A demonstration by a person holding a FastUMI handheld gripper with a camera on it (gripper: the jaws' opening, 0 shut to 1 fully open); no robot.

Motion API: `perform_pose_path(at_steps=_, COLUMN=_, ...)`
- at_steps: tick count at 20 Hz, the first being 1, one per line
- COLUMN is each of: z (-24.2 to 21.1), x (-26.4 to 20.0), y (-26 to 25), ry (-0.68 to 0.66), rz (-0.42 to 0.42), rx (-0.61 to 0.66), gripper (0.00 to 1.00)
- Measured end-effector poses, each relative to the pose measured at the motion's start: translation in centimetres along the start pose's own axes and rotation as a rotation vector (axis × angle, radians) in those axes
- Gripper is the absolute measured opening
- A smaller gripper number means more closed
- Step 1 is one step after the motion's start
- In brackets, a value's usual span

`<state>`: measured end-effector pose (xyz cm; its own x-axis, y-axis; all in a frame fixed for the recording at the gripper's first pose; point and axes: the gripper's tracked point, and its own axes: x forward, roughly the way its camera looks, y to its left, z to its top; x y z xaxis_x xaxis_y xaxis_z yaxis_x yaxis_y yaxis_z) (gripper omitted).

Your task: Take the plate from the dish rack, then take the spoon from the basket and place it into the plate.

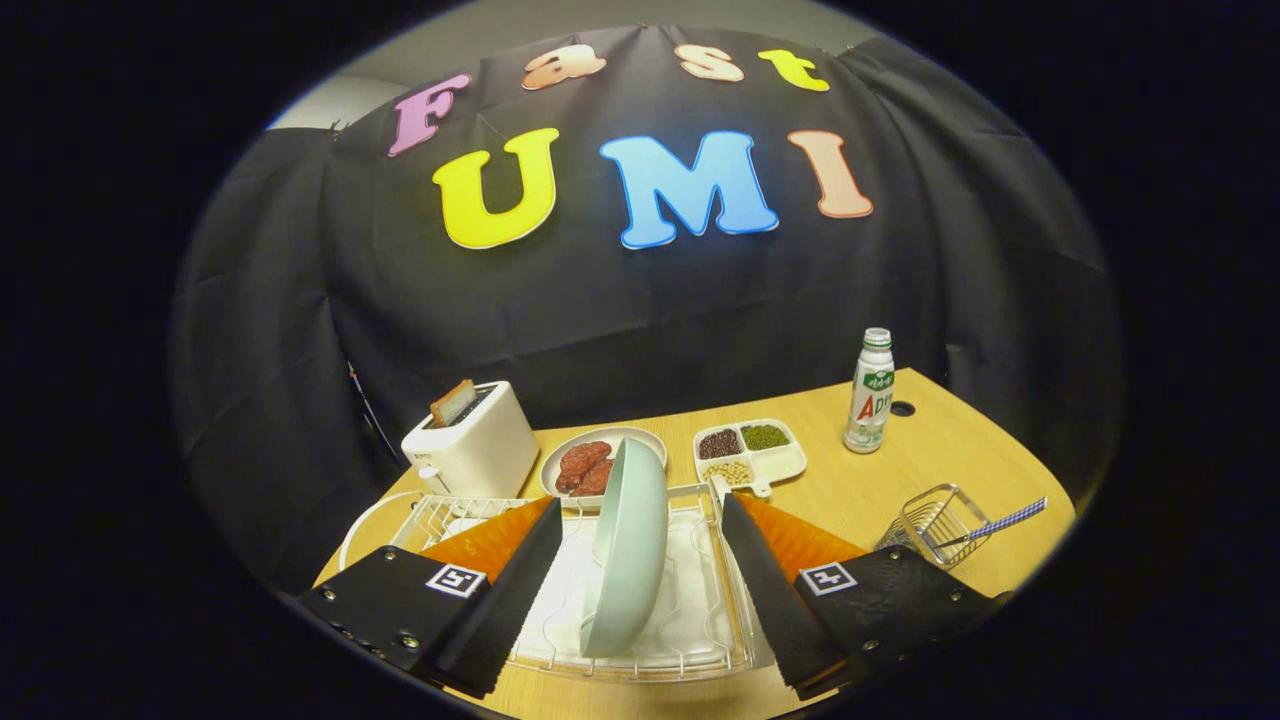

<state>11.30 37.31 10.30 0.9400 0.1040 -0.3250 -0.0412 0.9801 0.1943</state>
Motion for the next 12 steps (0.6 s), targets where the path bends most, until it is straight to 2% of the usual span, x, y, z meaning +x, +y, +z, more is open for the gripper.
perform_pose_path(at_steps=4, z=-1.9, x=2.2, y=0.3, ry=0.077, rz=0.02, rx=0.02, gripper=0.91)
perform_pose_path(at_steps=5, z=-2.3, x=2.5, y=0.3, ry=0.097, rz=0.019, rx=0.024, gripper=0.82)
perform_pose_path(at_steps=6, z=-2.8, x=2.8, y=0.6, ry=0.114, rz=0.032, rx=0.032, gripper=0.79)
perform_pose_path(at_steps=8, z=-3.4, x=3.4, y=0.8, ry=0.141, rz=0.036, rx=0.038, gripper=0.66)
perform_pose_path(at_steps=9, z=-3.7, x=3.5, y=0.7, ry=0.155, rz=0.032, rx=0.041, gripper=0.54)
perform_pose_path(at_steps=10, z=-3.9, x=3.8, y=0.7, ry=0.164, rz=0.029, rx=0.045, gripper=0.47)
perform_pose_path(at_steps=12, z=-4.0, x=3.6, y=0.0, ry=0.181, rz=-0.006, rx=0.043, gripper=0.45)
